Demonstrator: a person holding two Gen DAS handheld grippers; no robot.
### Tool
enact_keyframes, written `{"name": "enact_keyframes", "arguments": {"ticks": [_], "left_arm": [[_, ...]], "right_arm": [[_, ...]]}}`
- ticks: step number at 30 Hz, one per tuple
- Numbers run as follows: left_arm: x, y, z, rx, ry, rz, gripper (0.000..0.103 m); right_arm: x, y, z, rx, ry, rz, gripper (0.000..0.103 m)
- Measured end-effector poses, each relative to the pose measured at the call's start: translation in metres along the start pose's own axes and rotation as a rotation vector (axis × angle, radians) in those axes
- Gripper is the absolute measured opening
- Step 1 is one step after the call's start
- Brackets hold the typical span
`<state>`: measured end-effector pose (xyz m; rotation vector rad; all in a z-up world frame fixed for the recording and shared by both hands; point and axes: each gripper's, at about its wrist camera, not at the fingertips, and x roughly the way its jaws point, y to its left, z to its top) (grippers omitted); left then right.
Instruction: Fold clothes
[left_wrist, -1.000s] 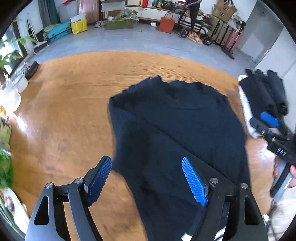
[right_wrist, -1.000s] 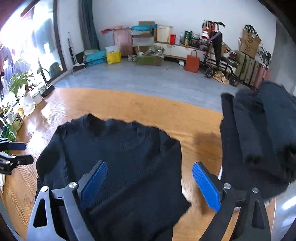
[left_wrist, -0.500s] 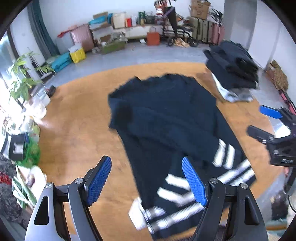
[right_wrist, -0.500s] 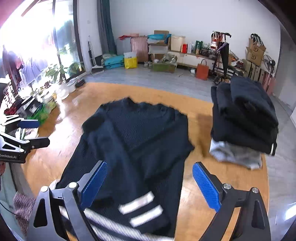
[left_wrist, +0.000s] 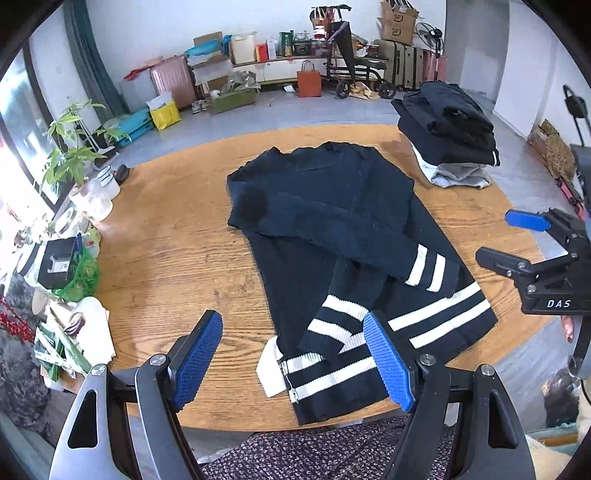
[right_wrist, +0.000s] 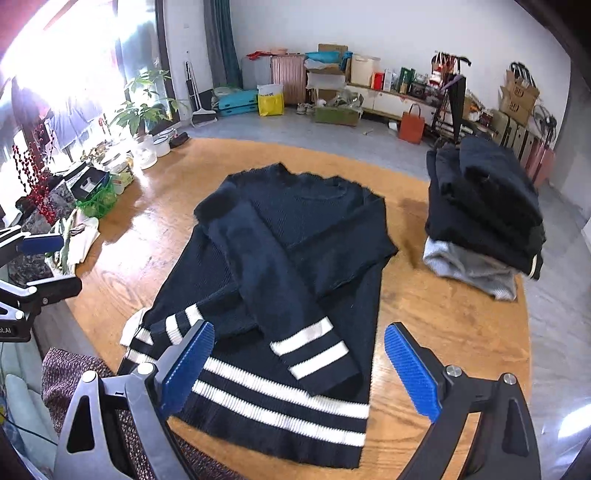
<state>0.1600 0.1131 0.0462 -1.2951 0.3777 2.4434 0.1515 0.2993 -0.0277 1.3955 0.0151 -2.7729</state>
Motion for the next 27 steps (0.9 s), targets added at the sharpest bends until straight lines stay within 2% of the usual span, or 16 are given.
{"name": "enact_keyframes", "arguments": {"ticks": [4,9,10,11,13,16,18,21,23,24,27], "left_arm": [[0.005,0.011,-0.01,-0.047,0.004,-0.06,0.079],[0.02,0.032,-0.022,-0.145,0.004,-0.149,0.079],[0.024,0.035,-0.024,-0.157,0.007,-0.16,0.079],[0.029,0.037,-0.024,-0.163,0.012,-0.162,0.079],[0.04,0.039,-0.024,-0.172,0.026,-0.155,0.079],[0.053,0.041,-0.022,-0.18,0.041,-0.151,0.079],[0.062,0.045,-0.018,-0.194,0.043,-0.15,0.079],[0.076,0.056,-0.008,-0.236,0.028,-0.18,0.079],[0.087,0.065,0.0,-0.269,0.011,-0.207,0.079],[0.095,0.072,0.006,-0.291,0.002,-0.212,0.079],[0.115,0.087,0.018,-0.365,0.014,-0.213,0.079]], "right_arm": [[0.015,-0.003,-0.017,0.029,0.031,0.021,0.096],[0.044,-0.024,-0.037,0.107,0.057,0.054,0.094],[0.053,-0.029,-0.039,0.118,0.06,0.056,0.085],[0.063,-0.031,-0.04,0.122,0.064,0.055,0.083],[0.084,-0.035,-0.041,0.127,0.073,0.05,0.067],[0.111,-0.035,-0.047,0.11,0.122,0.042,0.048],[0.121,-0.036,-0.052,0.112,0.145,0.059,0.048],[0.127,-0.038,-0.057,0.098,0.133,0.069,0.051],[0.129,-0.038,-0.059,0.088,0.11,0.079,0.058],[0.13,-0.037,-0.058,0.084,0.103,0.086,0.066],[0.135,-0.03,-0.061,0.049,0.099,0.058,0.073]]}}
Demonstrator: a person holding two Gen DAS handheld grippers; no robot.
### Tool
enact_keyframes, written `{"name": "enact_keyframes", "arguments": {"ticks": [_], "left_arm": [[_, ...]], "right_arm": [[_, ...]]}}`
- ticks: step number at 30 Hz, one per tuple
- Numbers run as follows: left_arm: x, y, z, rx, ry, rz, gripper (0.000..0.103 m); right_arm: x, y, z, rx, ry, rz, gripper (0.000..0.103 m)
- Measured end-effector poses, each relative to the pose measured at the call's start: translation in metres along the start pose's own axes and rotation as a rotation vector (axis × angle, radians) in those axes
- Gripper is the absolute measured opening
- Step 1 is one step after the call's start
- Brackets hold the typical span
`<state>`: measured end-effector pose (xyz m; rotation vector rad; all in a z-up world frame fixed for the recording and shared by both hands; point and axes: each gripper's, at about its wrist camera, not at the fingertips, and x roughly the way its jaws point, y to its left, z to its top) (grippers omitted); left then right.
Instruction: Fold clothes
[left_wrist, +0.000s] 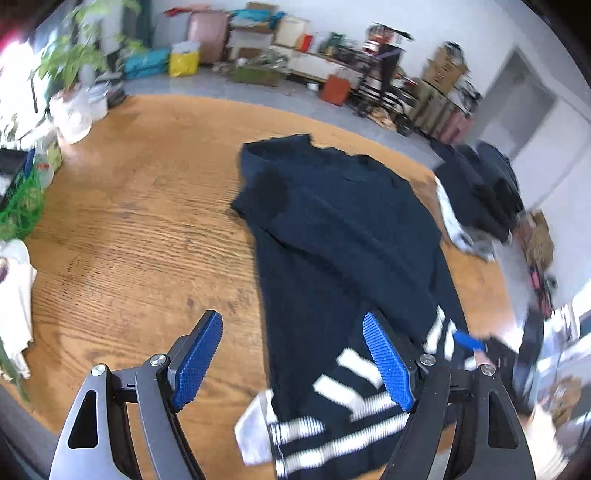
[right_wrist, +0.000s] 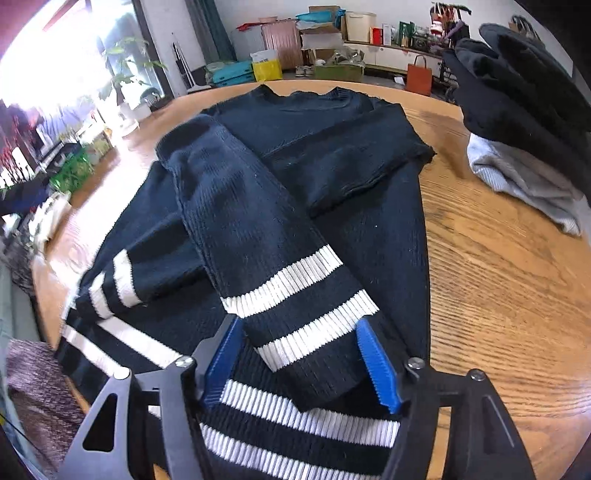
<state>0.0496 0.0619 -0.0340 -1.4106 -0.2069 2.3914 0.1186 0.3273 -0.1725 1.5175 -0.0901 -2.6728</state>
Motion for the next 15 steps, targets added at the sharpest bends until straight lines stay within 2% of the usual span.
{"name": "enact_keyframes", "arguments": {"ticks": [3,5,7,9,11,13,14,15], "left_arm": [[0.014,0.011,0.005,-0.071,0.02,-0.044,0.079],[0.021,0.012,0.004,-0.07,0.036,-0.061,0.079],[0.026,0.012,0.001,-0.068,0.054,-0.072,0.079],[0.029,0.013,-0.003,-0.071,0.074,-0.085,0.079],[0.028,0.014,-0.006,-0.075,0.073,-0.088,0.079],[0.025,0.014,-0.008,-0.062,0.073,-0.082,0.079],[0.024,0.014,-0.008,-0.057,0.072,-0.078,0.079],[0.023,0.014,-0.009,-0.054,0.07,-0.077,0.079]], "right_arm": [[0.001,0.016,-0.009,-0.111,-0.008,-0.078,0.073],[-0.002,0.02,-0.014,-0.153,-0.038,-0.102,0.07],[-0.004,0.014,-0.013,-0.123,-0.038,-0.08,0.057],[-0.006,0.008,-0.012,-0.096,-0.036,-0.058,0.052],[-0.008,0.001,-0.01,-0.073,-0.034,-0.041,0.043],[-0.01,0.0,-0.011,-0.075,-0.037,-0.055,0.028],[-0.012,0.0,-0.011,-0.078,-0.04,-0.059,0.024],[-0.015,0.001,-0.011,-0.081,-0.042,-0.054,0.015]]}}
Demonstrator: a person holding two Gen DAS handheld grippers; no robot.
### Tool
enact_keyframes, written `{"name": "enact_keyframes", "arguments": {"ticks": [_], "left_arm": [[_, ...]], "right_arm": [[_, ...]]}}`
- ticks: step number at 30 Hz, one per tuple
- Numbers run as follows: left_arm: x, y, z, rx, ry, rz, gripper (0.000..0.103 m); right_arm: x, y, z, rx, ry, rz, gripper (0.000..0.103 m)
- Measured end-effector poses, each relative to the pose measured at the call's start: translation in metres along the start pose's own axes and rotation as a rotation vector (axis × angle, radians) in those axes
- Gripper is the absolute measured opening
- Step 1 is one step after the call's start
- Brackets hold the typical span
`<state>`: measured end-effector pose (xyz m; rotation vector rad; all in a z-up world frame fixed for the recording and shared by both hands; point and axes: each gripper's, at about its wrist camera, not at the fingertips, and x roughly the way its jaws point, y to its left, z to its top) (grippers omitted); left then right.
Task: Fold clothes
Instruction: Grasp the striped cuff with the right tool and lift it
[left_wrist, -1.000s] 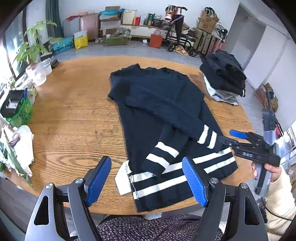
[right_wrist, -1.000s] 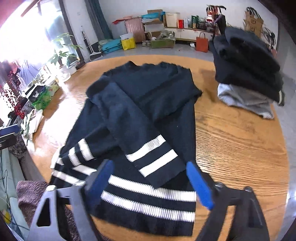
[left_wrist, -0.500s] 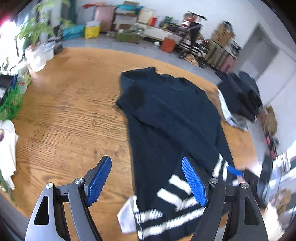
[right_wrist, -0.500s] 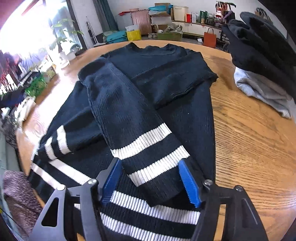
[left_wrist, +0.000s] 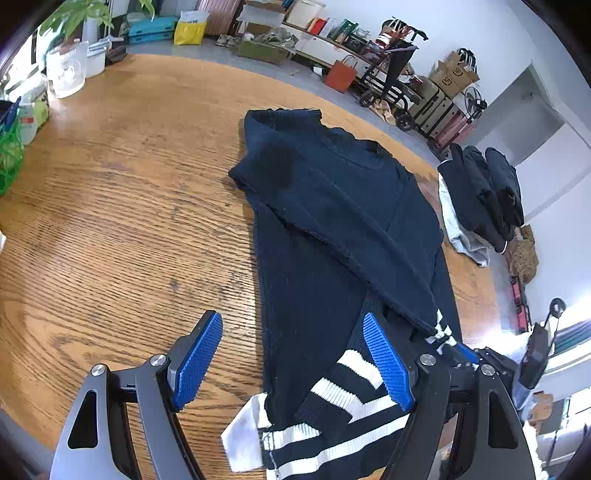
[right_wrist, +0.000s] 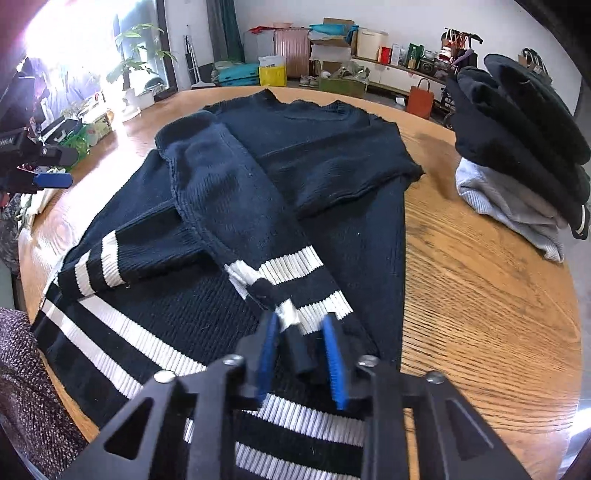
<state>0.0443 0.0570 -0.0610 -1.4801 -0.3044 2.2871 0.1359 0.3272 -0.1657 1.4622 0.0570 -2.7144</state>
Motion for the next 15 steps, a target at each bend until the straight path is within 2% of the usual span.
{"name": "enact_keyframes", "arguments": {"ticks": [7,13,15], "left_arm": [[-0.002,0.002,0.0,-0.01,-0.004,-0.004,0.079],[0.007,0.001,0.009,-0.037,0.026,-0.041,0.079],[0.012,0.0,0.017,-0.048,0.035,-0.048,0.079]], "right_arm": [[-0.023,0.006,-0.001,-0.039,-0.041,0.025,0.011],[-0.031,-0.001,-0.004,-0.053,-0.057,-0.015,0.01],[-0.031,-0.002,-0.007,-0.062,-0.032,-0.002,0.01]]}}
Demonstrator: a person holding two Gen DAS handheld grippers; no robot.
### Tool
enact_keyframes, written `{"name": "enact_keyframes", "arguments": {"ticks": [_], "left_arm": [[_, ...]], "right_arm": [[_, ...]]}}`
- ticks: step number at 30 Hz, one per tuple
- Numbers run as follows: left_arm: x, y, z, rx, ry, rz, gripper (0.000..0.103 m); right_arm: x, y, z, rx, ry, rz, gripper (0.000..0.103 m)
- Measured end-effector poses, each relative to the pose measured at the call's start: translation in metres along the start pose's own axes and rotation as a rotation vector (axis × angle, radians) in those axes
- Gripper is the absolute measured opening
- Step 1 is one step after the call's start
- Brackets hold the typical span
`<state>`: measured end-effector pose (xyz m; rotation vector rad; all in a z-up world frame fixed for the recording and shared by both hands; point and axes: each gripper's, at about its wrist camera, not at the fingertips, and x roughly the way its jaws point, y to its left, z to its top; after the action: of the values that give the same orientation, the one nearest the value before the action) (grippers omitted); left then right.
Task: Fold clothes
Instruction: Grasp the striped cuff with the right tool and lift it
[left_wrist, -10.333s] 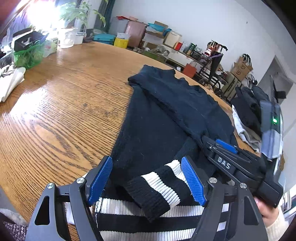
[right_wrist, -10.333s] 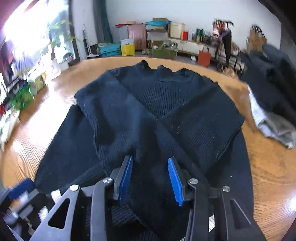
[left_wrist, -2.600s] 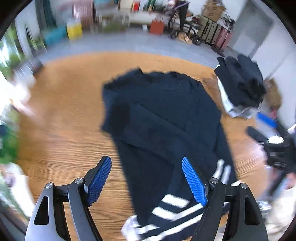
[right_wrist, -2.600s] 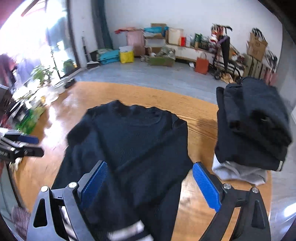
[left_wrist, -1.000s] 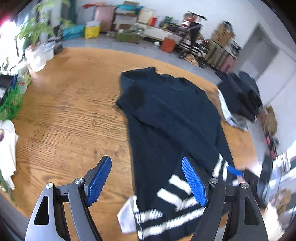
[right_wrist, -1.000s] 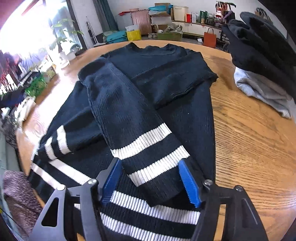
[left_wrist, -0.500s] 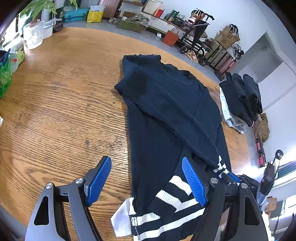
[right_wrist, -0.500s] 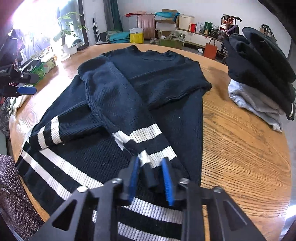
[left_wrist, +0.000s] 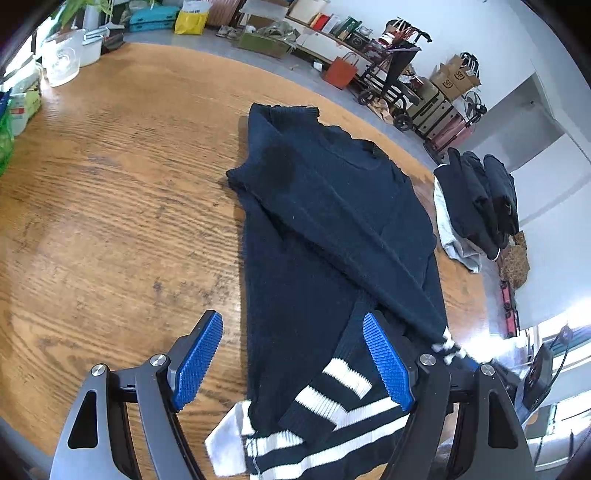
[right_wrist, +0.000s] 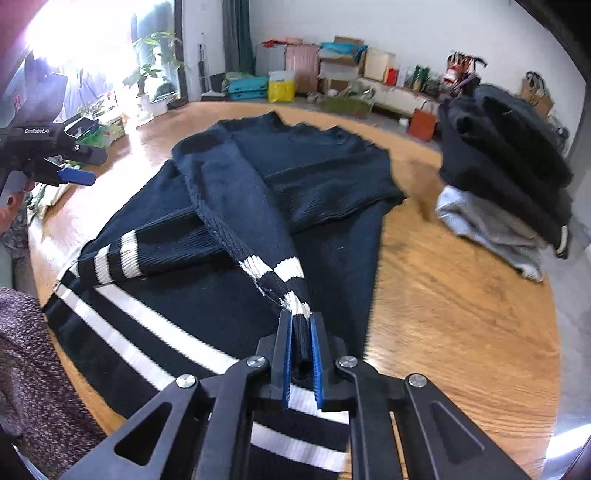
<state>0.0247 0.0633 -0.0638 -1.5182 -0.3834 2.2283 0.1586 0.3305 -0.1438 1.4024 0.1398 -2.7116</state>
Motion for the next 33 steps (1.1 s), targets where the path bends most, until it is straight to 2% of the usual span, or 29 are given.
{"name": "enact_keyframes", "arguments": {"ticks": [2,4,5,7,9,11,12,13,16,18,22,24,27,33], "left_arm": [[0.004,-0.001,0.009,-0.006,0.0,-0.005,0.079],[0.009,-0.003,0.017,-0.011,0.001,-0.008,0.079],[0.011,-0.003,0.021,-0.007,0.005,0.001,0.079],[0.017,-0.003,0.029,0.0,0.015,0.018,0.079],[0.023,-0.002,0.04,-0.006,0.026,0.031,0.079],[0.028,-0.002,0.05,-0.01,0.019,0.031,0.079],[0.031,-0.003,0.056,-0.01,0.012,0.03,0.079],[0.032,-0.003,0.061,-0.011,0.002,0.03,0.079],[0.032,0.001,0.076,-0.016,-0.034,0.022,0.079],[0.033,0.007,0.088,-0.036,-0.057,0.006,0.079],[0.045,0.02,0.111,-0.1,-0.06,-0.037,0.079],[0.052,0.023,0.119,-0.124,-0.06,-0.061,0.079],[0.063,0.023,0.128,-0.146,-0.048,-0.08,0.079],[0.08,0.019,0.137,-0.145,-0.03,-0.104,0.079]], "right_arm": [[0.004,0.001,-0.005,-0.005,0.044,0.035,0.013],[0.008,0.001,-0.009,-0.011,0.088,0.069,0.031],[0.009,0.001,-0.011,-0.007,0.103,0.091,0.035],[-0.002,-0.006,-0.014,0.064,0.074,0.178,0.044],[-0.013,-0.019,-0.009,0.14,0.028,0.232,0.045],[-0.016,-0.032,-0.001,0.167,-0.004,0.196,0.045],[-0.01,-0.033,0.002,0.146,0.003,0.148,0.046],[-0.003,-0.034,0.004,0.131,0.014,0.114,0.043],[0.024,-0.036,0.003,0.157,0.084,0.138,0.038],[0.03,-0.038,0.002,0.171,0.086,0.154,0.036],[0.027,-0.027,0.001,0.105,0.07,0.131,0.007],[0.022,-0.029,0.003,0.097,0.053,0.105,0.005],[0.011,-0.048,0.013,0.156,0.013,0.089,0.005],[0.023,-0.07,0.015,0.223,0.056,0.055,0.005]]}}
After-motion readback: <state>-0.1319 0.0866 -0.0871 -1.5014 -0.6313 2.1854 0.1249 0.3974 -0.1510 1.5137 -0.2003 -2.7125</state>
